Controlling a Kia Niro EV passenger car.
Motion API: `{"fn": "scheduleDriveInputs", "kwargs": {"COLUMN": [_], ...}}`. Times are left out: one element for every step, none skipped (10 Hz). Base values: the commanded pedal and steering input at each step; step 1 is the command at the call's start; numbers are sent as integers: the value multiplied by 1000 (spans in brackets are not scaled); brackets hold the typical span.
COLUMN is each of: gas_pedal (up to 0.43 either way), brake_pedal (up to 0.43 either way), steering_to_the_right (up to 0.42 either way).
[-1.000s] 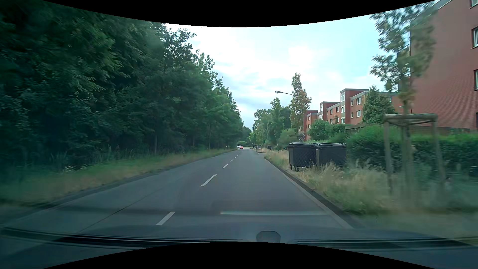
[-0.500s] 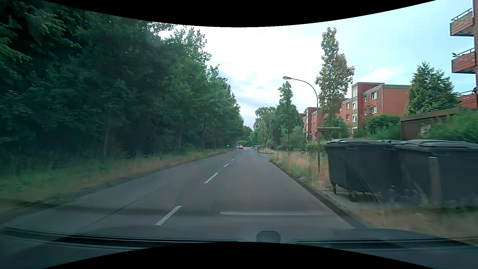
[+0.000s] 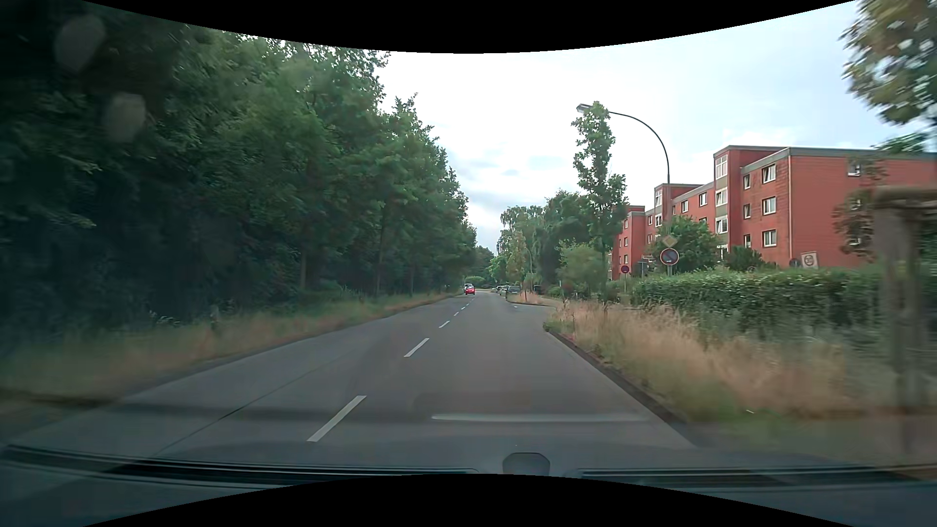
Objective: Follow the waypoints while adhering to traffic rules and regulations
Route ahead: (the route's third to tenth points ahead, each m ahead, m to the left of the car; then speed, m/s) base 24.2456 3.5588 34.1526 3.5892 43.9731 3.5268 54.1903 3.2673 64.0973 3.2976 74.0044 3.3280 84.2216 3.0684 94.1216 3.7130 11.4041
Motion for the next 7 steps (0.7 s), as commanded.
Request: {"fn": "scheduleDriveInputs", "kwargs": {"gas_pedal": [118,118,118,118,118,118,118], "brake_pedal": [0,0,0,0,0,0,0], "steering_to_the_right": [1,1,1,2,3,3,2]}}
